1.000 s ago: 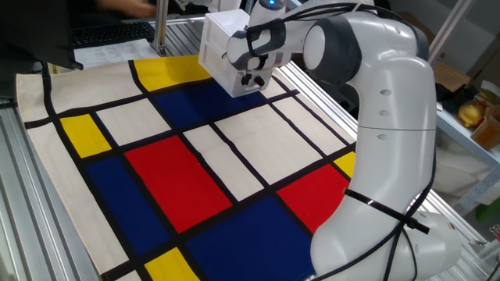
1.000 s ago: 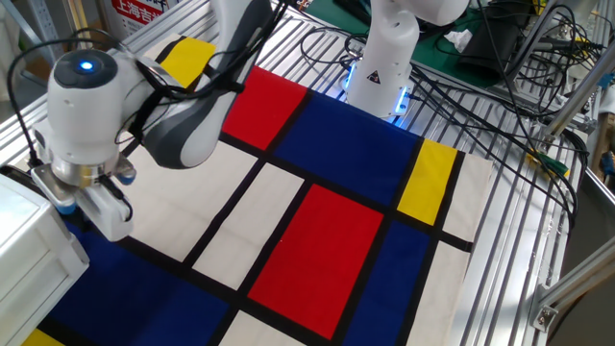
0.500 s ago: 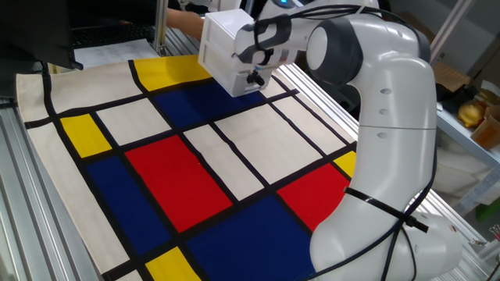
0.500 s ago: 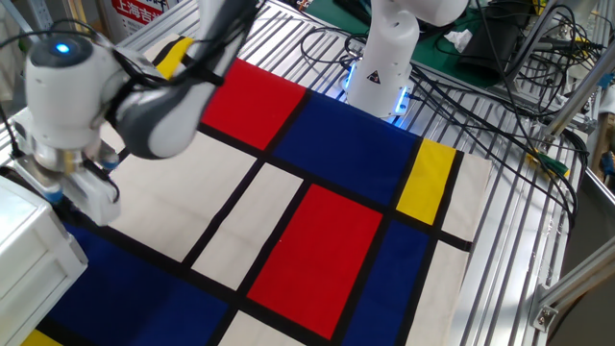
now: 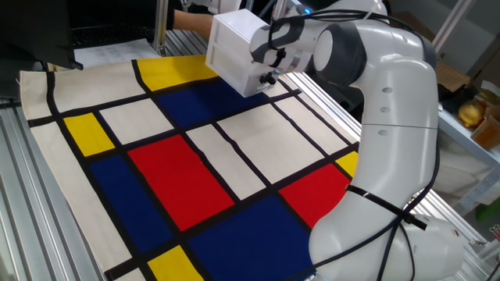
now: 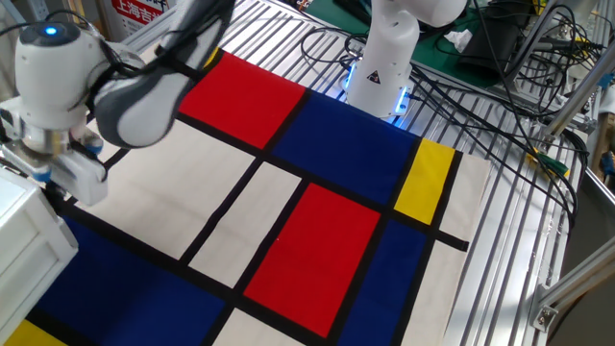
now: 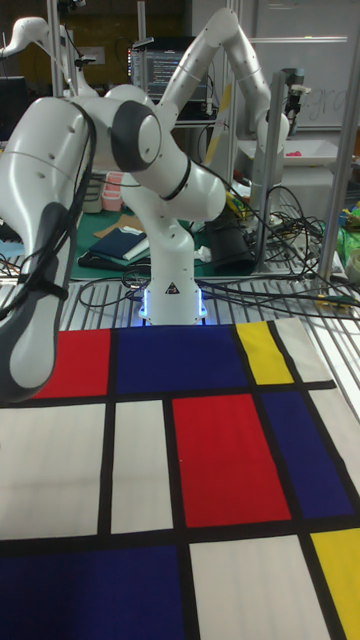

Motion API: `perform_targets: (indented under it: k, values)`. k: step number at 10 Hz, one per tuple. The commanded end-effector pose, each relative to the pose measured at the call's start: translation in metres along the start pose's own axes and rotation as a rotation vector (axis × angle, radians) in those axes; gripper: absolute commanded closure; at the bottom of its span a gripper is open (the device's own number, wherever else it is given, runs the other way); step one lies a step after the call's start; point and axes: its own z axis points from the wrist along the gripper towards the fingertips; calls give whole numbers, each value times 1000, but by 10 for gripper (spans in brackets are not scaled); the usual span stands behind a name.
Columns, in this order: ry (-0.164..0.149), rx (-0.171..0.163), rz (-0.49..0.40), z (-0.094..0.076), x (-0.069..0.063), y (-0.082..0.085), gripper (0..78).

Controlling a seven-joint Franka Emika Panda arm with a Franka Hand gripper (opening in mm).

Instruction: Use the gripper to push and close the drawer

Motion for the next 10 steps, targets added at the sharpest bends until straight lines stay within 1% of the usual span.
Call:
perform_targets:
  k: [1,2,3,4,5,6,8,10]
  values:
    - [-19,-1,7,4,7,-3,776]
    - [19,4,29,5,6,-2,776]
    - [63,6,52,5,5,-3,776]
    - [175,3,105,3,2,-3,776]
    - [194,6,117,3,1,-2,776]
    - [237,18,166,2,-5,0,776]
    - [231,35,172,2,-9,-2,776]
    - [228,36,175,4,-11,-2,776]
